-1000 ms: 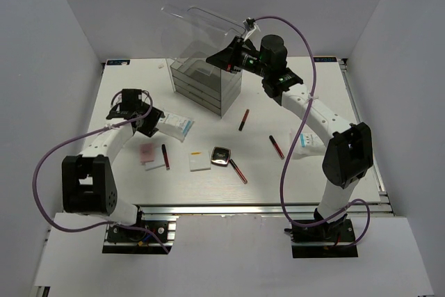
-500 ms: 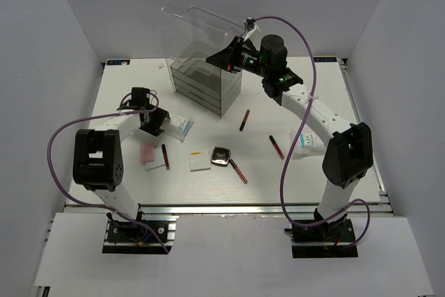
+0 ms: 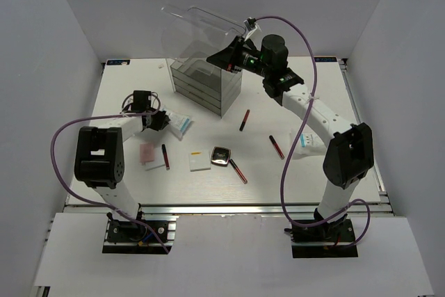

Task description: Organize the makeup

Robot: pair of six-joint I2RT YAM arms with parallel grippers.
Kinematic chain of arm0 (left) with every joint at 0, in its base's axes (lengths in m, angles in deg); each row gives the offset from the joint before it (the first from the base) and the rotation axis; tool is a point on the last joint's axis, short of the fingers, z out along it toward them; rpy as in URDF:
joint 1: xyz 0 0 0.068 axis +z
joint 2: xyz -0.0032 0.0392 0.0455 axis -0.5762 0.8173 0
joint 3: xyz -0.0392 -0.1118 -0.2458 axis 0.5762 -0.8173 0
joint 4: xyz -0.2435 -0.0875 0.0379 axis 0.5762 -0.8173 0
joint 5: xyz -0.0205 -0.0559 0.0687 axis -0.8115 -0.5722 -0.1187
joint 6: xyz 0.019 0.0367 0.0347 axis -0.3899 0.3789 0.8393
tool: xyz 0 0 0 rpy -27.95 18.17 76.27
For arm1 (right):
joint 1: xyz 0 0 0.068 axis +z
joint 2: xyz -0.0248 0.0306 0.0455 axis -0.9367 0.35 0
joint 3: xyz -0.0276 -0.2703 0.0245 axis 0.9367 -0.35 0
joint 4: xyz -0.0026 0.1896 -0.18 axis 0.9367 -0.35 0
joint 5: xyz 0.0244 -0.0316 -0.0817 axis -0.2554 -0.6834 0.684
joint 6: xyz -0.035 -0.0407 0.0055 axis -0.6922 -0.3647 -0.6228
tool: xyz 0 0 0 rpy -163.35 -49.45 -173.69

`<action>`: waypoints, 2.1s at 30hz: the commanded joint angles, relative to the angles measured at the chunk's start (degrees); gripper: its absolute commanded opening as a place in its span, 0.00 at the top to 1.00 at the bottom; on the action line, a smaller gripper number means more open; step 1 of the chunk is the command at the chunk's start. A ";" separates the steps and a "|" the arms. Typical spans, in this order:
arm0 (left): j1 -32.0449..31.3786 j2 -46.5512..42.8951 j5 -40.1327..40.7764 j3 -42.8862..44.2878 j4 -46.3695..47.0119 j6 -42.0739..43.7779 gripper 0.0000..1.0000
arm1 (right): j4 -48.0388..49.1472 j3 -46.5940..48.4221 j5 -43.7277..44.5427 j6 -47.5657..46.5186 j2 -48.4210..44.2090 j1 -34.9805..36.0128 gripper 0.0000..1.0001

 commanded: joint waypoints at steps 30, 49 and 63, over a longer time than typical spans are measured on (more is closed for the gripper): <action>-10.86 -13.97 -11.14 1.71 29.61 -1.12 1.00 | 8.35 -0.39 -1.16 -0.16 -6.04 -0.94 1.00; -10.86 1.34 -8.50 14.47 34.26 -8.06 0.43 | 10.20 -1.36 -0.98 1.16 -6.39 -0.94 1.00; -10.86 -19.45 -7.18 -1.69 27.51 -3.32 0.58 | 10.02 -2.06 -1.42 0.19 -6.92 -1.03 1.00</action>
